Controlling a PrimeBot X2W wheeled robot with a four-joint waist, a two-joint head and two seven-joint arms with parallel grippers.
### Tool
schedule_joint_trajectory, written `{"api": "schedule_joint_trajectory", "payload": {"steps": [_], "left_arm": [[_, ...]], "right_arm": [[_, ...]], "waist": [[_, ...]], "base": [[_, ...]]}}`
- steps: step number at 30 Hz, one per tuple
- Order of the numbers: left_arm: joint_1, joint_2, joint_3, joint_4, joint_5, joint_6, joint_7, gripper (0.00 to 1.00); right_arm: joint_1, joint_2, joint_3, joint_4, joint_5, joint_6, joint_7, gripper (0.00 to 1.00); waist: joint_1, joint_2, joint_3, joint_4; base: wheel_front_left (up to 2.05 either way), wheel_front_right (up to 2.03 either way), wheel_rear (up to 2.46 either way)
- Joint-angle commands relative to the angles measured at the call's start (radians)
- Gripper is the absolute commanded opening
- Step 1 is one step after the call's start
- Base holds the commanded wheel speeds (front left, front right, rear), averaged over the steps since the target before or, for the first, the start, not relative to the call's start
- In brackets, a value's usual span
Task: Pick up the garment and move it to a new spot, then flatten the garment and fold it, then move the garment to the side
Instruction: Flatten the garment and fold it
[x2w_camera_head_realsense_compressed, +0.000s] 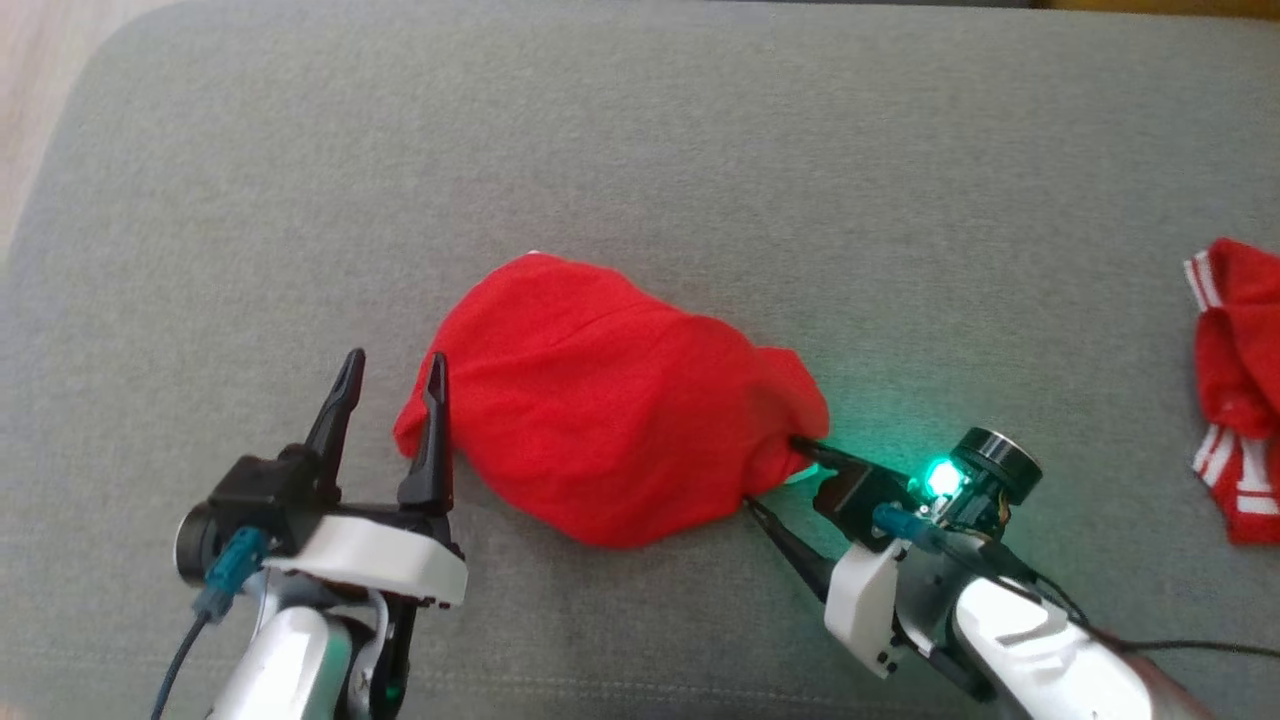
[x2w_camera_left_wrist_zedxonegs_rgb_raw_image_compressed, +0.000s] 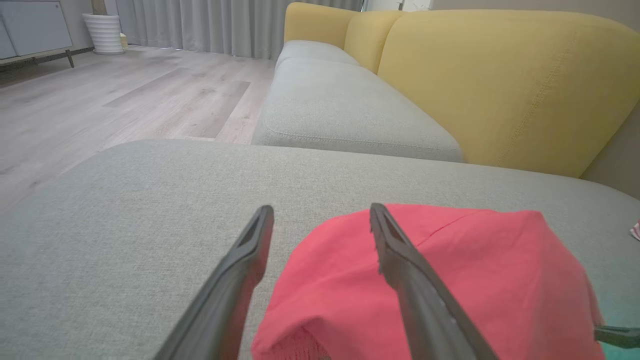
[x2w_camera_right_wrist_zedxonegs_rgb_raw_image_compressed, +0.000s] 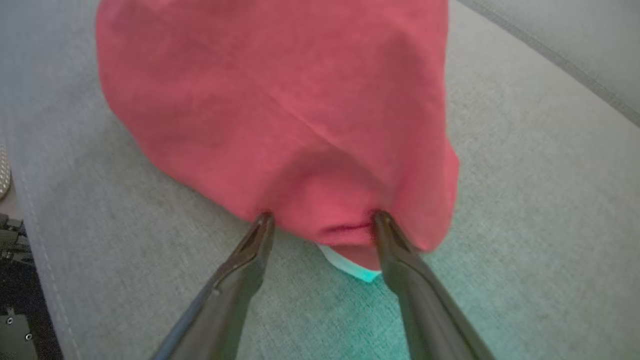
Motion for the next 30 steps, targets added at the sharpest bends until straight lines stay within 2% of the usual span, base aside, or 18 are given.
{"api": "schedule_joint_trajectory", "payload": {"steps": [1, 2, 3, 11, 17, 25, 30], "left_arm": [[-0.044, 0.006, 0.033, -0.024, 0.005, -0.006, -0.016, 1.00], [-0.046, 0.004, 0.035, -0.021, 0.006, -0.006, -0.016, 1.00], [-0.047, 0.002, 0.036, -0.019, 0.006, -0.007, -0.017, 1.00], [-0.041, -0.001, 0.057, -0.015, 0.011, -0.008, -0.020, 1.00], [-0.039, 0.002, 0.063, -0.020, 0.019, -0.014, -0.020, 1.00], [-0.039, 0.003, 0.061, -0.028, 0.024, -0.019, -0.021, 1.00], [-0.053, -0.001, 0.054, -0.030, 0.027, -0.024, -0.021, 1.00]], "right_arm": [[-0.024, -0.007, 0.018, -0.012, 0.015, -0.001, 0.002, 0.61], [-0.030, -0.007, 0.021, 0.001, 0.027, -0.001, 0.008, 0.27], [-0.037, -0.007, 0.021, 0.007, 0.037, -0.001, 0.006, 0.00], [-0.050, 0.013, -0.025, -0.038, 0.100, -0.001, -0.037, 0.00], [-0.044, 0.048, -0.084, -0.145, 0.139, -0.001, -0.063, 0.00], [-0.015, 0.099, -0.216, -0.309, 0.169, -0.001, -0.005, 0.00], [-0.022, 0.137, -0.301, -0.339, 0.177, -0.001, 0.044, 0.00]], "waist": [[0.0000, 0.0000, 0.007, 0.009], [0.0000, 0.0000, 0.008, 0.010], [0.0000, 0.0000, 0.008, 0.012], [0.0000, 0.0000, 0.001, -0.010], [0.0000, 0.0000, -0.015, -0.037], [0.0000, 0.0000, -0.011, -0.055], [0.0000, 0.0000, 0.013, -0.046]], "base": [[0.00, 0.00, 0.00], [0.00, 0.00, 0.00], [0.00, 0.00, 0.00], [0.00, 0.00, 0.00], [0.00, 0.00, 0.00], [0.00, 0.00, 0.00], [0.00, 0.00, 0.00]]}}
